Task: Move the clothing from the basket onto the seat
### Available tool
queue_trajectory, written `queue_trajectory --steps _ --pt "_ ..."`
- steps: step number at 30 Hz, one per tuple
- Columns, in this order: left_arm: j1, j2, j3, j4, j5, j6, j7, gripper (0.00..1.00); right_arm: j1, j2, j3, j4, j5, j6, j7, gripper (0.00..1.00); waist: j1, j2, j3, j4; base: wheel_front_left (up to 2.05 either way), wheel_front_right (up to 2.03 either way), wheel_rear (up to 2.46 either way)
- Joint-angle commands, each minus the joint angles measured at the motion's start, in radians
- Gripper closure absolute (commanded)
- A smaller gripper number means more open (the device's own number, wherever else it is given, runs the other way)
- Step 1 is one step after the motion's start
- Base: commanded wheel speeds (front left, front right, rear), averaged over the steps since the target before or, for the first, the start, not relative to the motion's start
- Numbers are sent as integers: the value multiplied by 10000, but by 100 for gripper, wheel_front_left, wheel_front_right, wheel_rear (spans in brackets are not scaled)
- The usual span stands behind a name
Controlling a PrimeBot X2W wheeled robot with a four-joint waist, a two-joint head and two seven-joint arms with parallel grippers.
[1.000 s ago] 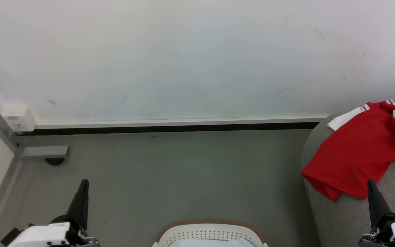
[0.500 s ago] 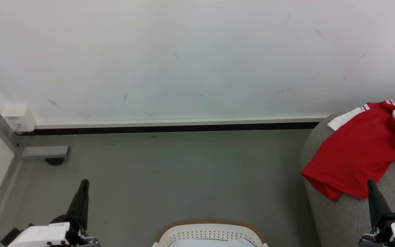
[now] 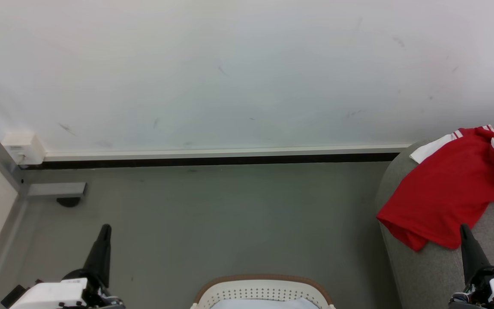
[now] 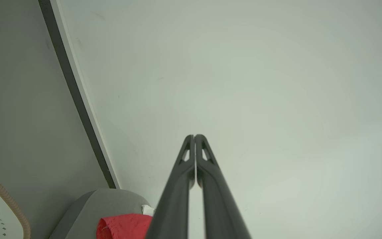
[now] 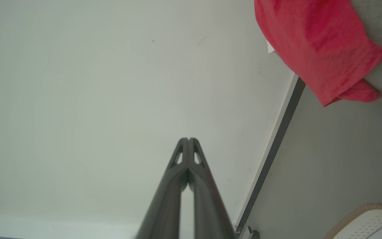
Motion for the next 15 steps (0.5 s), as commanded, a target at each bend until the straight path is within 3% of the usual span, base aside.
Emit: queue_trajectory --steps 1,15 --pt "-86 20 25 -24 -124 -33 41 100 -68 -67 7 -17 102 -21 -41 100 0 -1 0 1 0 0 0" --pt "-86 20 24 -25 -125 -33 40 100 -61 -101 67 -24 165 -21 -94 100 0 -1 0 1 0 0 0"
